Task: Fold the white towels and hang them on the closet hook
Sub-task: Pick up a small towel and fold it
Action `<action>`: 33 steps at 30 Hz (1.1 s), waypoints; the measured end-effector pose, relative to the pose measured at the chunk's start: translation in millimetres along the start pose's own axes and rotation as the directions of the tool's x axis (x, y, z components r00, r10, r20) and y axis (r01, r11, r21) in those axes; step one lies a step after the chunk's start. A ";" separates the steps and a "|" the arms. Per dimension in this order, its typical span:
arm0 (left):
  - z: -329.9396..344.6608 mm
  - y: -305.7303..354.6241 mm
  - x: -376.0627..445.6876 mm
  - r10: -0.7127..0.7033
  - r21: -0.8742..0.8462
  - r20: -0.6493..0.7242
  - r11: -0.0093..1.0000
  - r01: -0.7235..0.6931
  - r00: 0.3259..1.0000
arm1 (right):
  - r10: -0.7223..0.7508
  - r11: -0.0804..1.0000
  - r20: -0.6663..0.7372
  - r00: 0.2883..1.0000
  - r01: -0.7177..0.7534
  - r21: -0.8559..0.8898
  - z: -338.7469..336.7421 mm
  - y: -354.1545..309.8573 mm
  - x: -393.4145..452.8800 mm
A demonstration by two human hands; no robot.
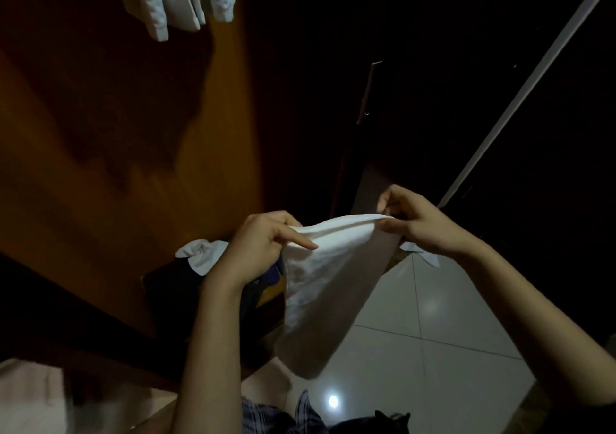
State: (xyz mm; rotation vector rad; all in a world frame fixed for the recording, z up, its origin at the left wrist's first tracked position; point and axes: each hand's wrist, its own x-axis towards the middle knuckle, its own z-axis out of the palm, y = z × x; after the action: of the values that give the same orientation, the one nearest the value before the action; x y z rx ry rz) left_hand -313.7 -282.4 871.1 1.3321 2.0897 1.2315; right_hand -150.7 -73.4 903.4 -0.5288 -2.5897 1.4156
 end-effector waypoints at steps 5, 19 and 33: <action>0.4 9.7 1.4 0.007 0.024 -0.121 1.000 -0.004 0.993 | -0.325 0.937 0.047 0.944 0.328 -0.115 11.9 -24.6 -12.0; 15.0 42.9 5.1 -0.080 -0.278 -0.388 0.960 -0.034 0.918 | -0.364 0.458 0.292 0.885 0.443 -0.771 11.4 -80.2 -15.3; 18.5 60.6 -4.2 -0.195 -0.450 -0.356 0.893 0.015 0.914 | -0.569 0.430 0.127 0.813 0.425 -0.796 19.3 -83.0 -15.8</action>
State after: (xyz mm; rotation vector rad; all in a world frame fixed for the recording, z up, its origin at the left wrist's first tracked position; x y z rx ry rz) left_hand -266.3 -267.0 910.4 0.8008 1.9186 1.9082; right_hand -161.2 -135.5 963.0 0.1022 -2.7556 -0.0618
